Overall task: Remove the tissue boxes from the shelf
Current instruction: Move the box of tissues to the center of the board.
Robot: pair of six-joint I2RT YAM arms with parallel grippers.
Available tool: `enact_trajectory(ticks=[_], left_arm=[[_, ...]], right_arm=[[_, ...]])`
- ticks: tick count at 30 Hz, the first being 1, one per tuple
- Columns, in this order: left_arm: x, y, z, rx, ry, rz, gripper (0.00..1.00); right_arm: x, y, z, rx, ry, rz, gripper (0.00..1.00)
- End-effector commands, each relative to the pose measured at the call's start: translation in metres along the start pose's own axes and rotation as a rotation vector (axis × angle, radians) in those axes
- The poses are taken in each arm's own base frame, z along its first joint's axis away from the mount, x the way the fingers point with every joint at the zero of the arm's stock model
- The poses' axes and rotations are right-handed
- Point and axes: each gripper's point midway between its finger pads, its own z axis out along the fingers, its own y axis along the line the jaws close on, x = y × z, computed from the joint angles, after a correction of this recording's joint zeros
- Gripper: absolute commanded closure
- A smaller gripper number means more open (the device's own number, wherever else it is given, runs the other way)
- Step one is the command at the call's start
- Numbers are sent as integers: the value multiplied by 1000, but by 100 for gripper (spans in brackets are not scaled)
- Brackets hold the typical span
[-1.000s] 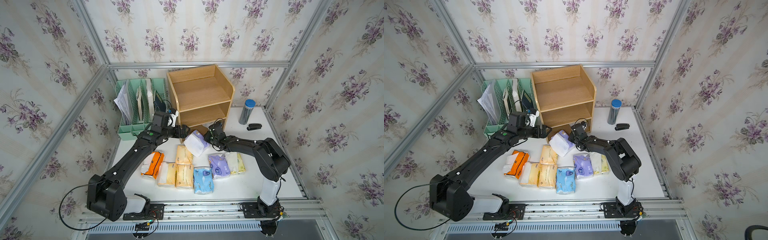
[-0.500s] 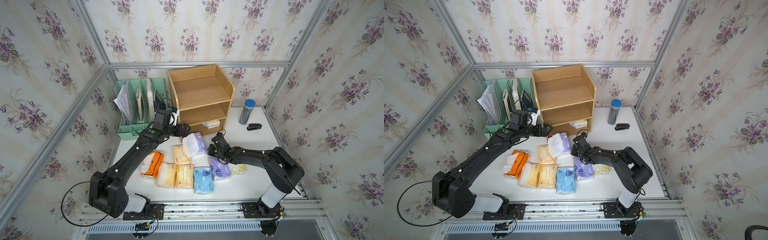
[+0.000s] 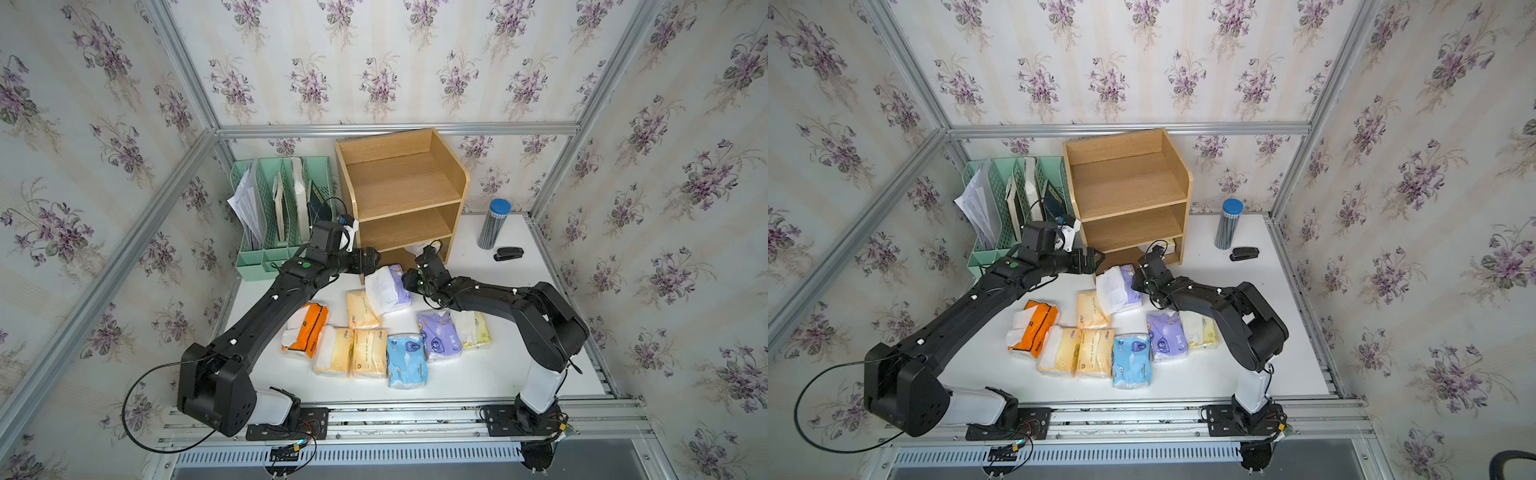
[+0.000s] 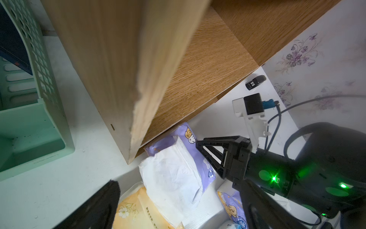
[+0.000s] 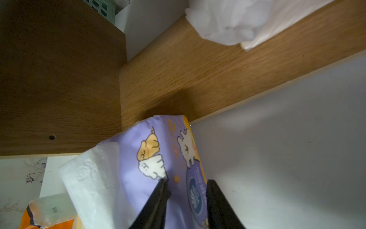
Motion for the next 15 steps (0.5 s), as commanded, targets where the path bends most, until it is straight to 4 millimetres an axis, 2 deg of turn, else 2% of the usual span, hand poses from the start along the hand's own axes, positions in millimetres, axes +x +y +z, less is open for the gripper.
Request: enact_trajectory(ticks=[1, 5, 9, 15], left_arm=[[-4, 2, -2, -19, -23, 24, 1], [-5, 1, 1, -7, -18, 18, 1], [-5, -1, 4, 1, -20, 13, 1], [-7, -8, 3, 13, -26, 20, 1]], right_arm=[[-2, 21, 3, -94, 5, 18, 57], [7, 13, 6, -75, 28, 8, 58], [18, 5, 5, -66, 50, -6, 64], [32, -11, 4, -33, 78, -6, 88]])
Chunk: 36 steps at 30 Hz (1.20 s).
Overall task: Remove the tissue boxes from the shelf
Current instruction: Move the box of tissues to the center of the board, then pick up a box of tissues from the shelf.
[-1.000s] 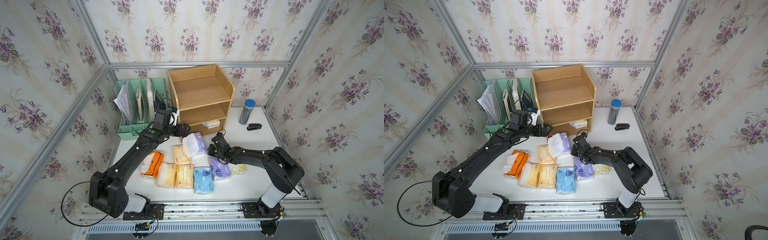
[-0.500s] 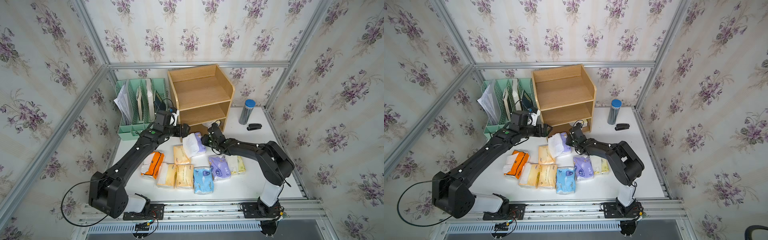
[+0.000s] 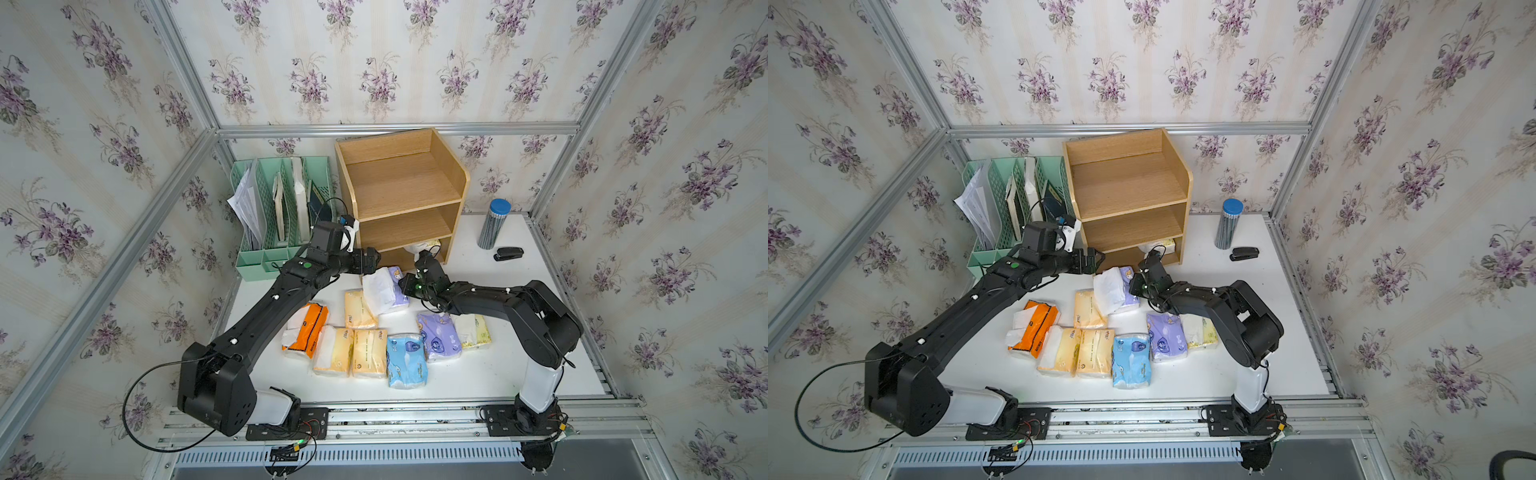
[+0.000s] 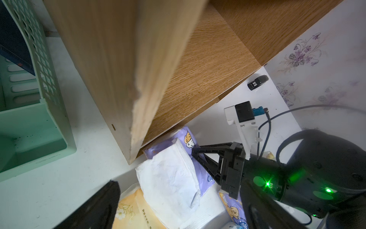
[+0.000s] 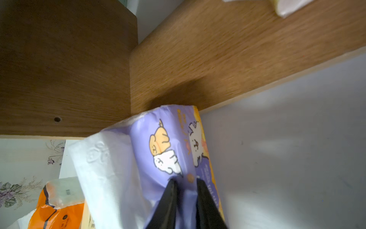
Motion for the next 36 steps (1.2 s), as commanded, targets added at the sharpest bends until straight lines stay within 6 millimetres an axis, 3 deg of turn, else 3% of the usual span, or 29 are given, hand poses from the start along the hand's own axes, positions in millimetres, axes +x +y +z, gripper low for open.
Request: enact_trajectory(ticks=[1, 2, 5, 16, 20, 22, 24, 30, 33, 36], left_arm=[[-11, -6, -1, 18, -36, 16, 1], [-5, -3, 10, 11, -7, 13, 1], [-7, -6, 11, 10, -1, 18, 1], [-9, -6, 7, -8, -9, 15, 1], [-11, -8, 7, -7, -12, 15, 1], [-12, -8, 6, -12, -18, 19, 1], [-13, -7, 8, -18, -20, 21, 1], [-13, -7, 9, -22, -19, 27, 1], [-12, -5, 9, -29, -23, 32, 1], [-11, -7, 8, -18, -38, 35, 1]], right_arm=[[13, -10, -4, 26, 37, -6, 92], [14, -11, -6, 27, 37, -8, 95], [14, -13, -15, 30, 28, -21, 99], [32, -33, -46, 81, 53, -88, 100], [45, -30, -55, 54, 63, -86, 100], [50, -27, -56, 40, 71, -80, 96], [51, -22, -58, 20, 75, -68, 83], [22, -11, -80, -2, -32, -40, 56], [-2, -6, -92, -70, -94, 23, 54], [-28, -16, -106, -138, -167, 140, 54]])
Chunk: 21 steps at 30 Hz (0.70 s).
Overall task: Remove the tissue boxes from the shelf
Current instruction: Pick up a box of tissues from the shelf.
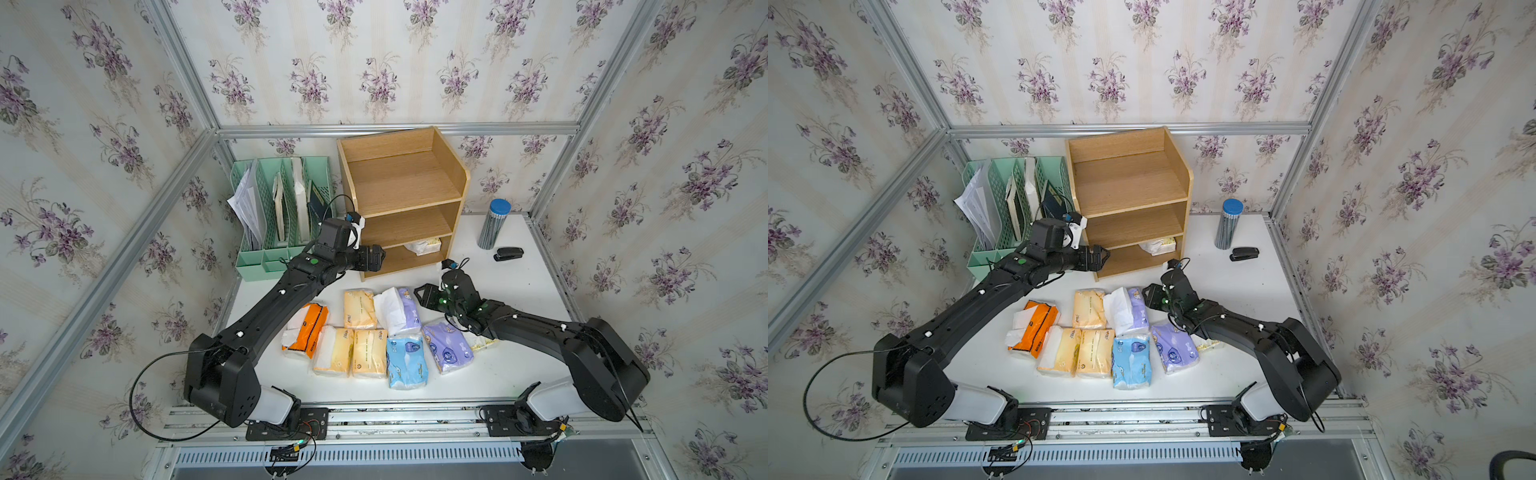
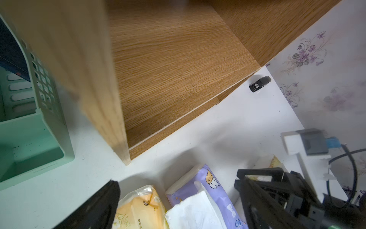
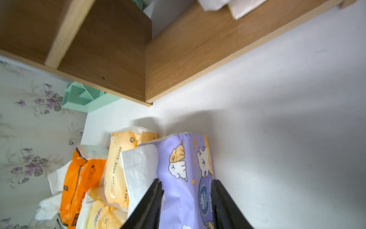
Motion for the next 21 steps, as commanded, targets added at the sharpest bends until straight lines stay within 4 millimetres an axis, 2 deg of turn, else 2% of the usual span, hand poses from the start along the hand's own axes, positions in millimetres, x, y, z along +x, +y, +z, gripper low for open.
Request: enact_trajectory(ticks=[1, 3, 8, 12, 21], left_arm=[[-5, -2, -2, 10, -35, 15, 1], [-3, -3, -2, 20, -37, 17, 1], [2, -4, 1, 31, -24, 35, 1], [6, -2, 5, 30, -9, 51, 1], [12, -5, 7, 52, -1, 66, 1]], right_arm=[[-31, -2, -12, -88, -99, 145, 54], [-54, -19, -21, -91, -194, 237, 54], [-78, -38, -21, -66, -321, 350, 55], [-94, -32, -3, -134, -357, 406, 55], [-115, -32, 47, -222, -394, 520, 55]])
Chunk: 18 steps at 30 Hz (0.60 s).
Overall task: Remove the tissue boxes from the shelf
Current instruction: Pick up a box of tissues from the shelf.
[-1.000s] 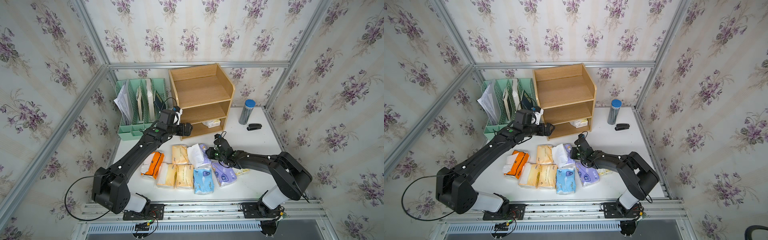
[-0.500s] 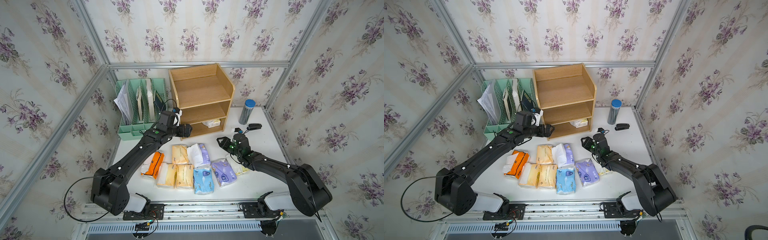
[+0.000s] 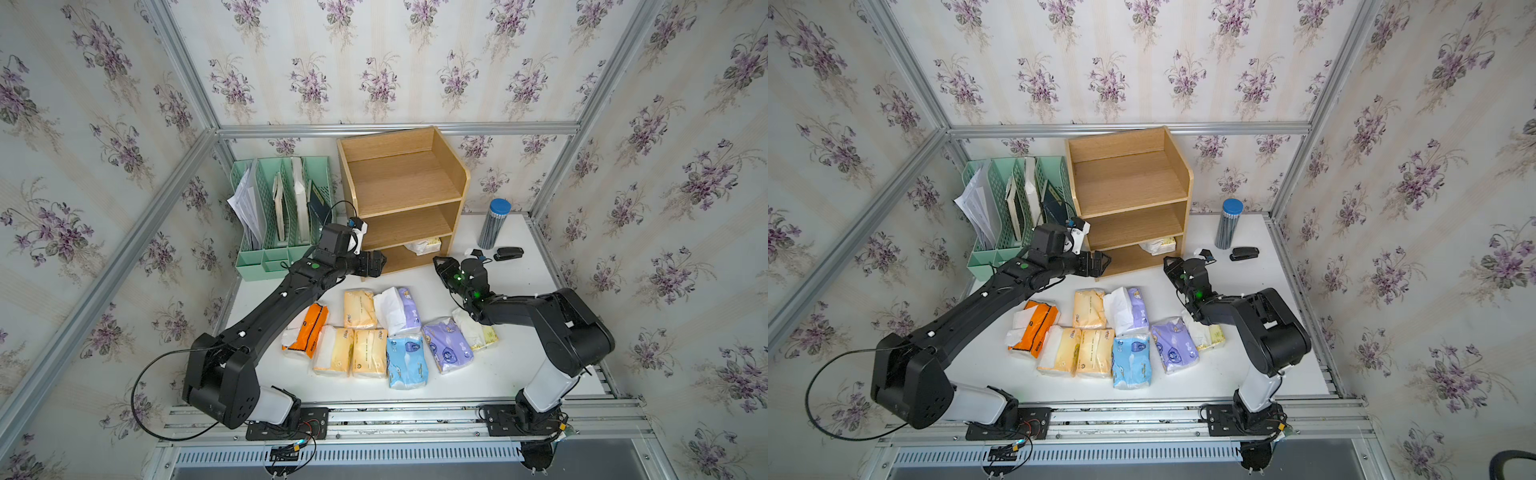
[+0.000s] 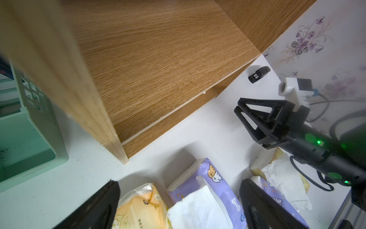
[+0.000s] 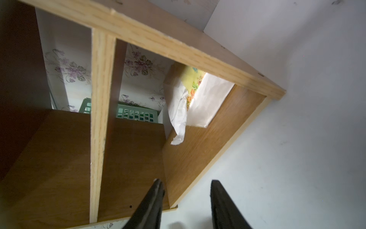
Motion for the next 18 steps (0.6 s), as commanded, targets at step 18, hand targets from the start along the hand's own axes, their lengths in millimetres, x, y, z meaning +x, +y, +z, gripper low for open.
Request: enact_trajectory(ticks=[18], left_arm=[[2, -13, -2, 63, -13, 48, 1]], right_arm=[[-15, 1, 71, -77, -84, 157, 52]])
